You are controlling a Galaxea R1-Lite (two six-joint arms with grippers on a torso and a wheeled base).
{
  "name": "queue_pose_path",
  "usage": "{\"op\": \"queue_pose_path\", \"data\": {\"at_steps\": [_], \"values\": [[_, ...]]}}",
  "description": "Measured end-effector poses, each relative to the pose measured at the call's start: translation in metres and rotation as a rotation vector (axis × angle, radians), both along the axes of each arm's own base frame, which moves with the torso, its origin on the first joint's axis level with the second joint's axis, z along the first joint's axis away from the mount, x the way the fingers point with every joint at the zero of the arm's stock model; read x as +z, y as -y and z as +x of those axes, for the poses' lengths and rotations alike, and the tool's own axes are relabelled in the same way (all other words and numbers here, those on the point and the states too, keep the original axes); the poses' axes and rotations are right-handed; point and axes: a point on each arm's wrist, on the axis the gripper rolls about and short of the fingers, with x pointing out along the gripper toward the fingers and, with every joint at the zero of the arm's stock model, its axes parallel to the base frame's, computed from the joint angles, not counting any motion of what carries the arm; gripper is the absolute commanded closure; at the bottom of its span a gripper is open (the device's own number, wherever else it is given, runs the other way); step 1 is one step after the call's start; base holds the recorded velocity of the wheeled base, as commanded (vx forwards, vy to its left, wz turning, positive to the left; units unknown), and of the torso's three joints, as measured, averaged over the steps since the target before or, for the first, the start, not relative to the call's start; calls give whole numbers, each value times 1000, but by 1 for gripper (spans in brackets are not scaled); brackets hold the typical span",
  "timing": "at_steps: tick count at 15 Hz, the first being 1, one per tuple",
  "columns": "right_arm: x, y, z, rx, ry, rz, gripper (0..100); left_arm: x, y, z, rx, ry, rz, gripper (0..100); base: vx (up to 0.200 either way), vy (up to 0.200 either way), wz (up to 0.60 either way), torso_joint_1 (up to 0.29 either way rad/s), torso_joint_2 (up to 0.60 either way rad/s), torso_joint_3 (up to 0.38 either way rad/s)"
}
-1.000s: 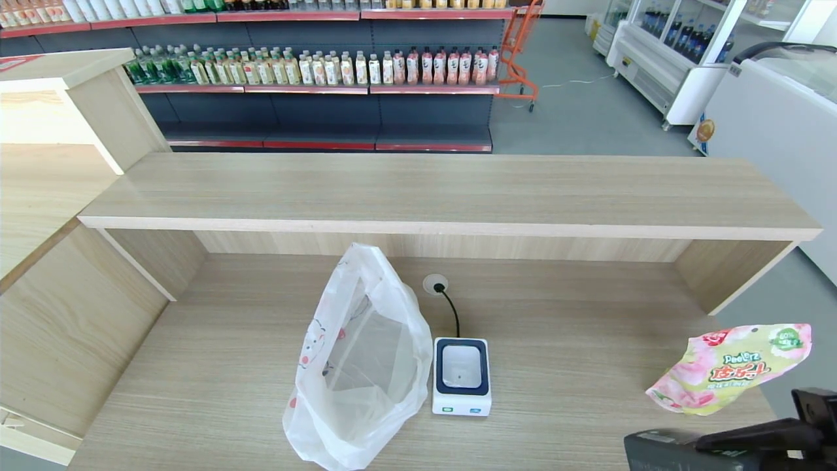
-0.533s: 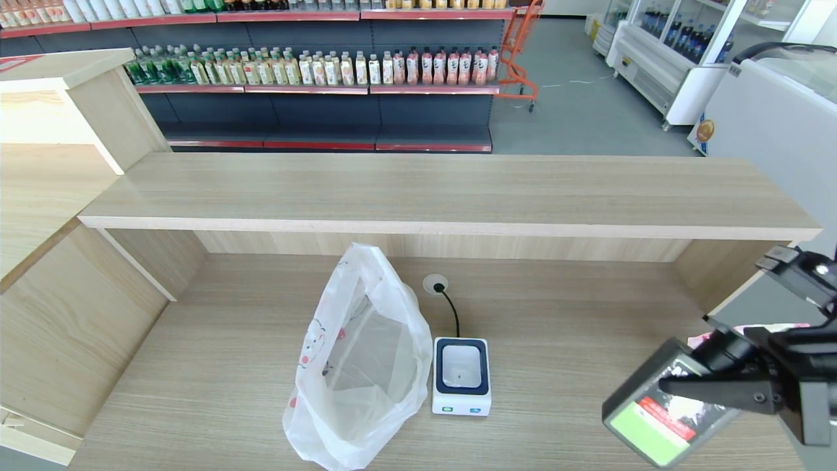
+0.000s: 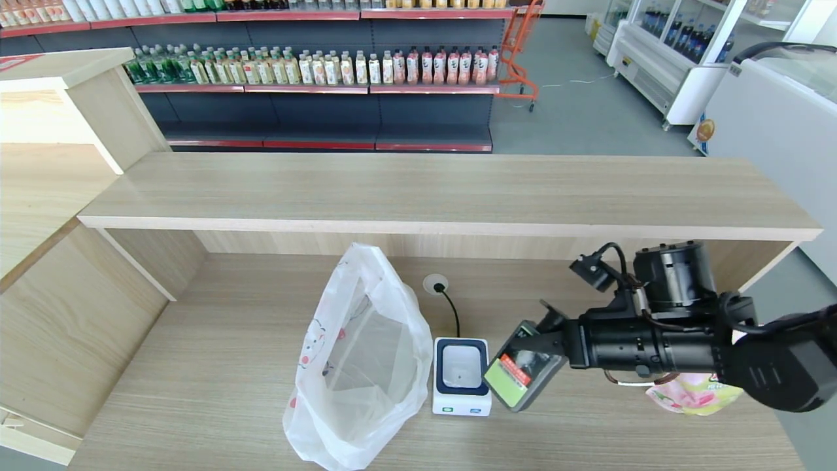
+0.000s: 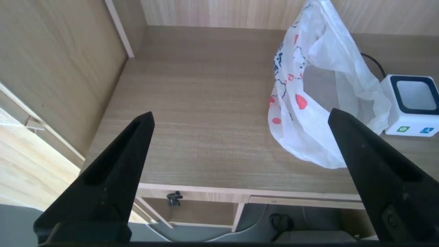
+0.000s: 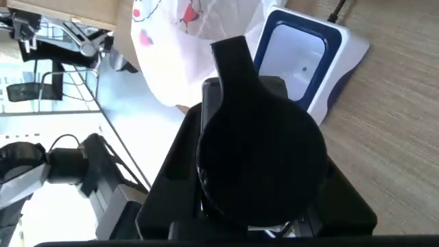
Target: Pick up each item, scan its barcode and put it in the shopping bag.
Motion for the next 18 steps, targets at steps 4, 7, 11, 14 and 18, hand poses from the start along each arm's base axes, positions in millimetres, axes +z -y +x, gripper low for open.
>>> {"op": "queue_pose_path", "data": {"at_steps": [4,7,11,14,18], "values": [[-30,-36,18,15,47,-25,100,0,0,0,0,0,0,0,0,0,0,0,0,0],[-43,-57,29,-22,101,-48,100,0,0,0,0,0,0,0,0,0,0,0,0,0],[-54,-74,43,-41,135,-54,100,0,0,0,0,0,0,0,0,0,0,0,0,0],[-57,-77,49,-44,142,-52,100,0,0,0,0,0,0,0,0,0,0,0,0,0],[-58,-77,50,-50,142,-56,100,0,0,0,0,0,0,0,0,0,0,0,0,0]]}}
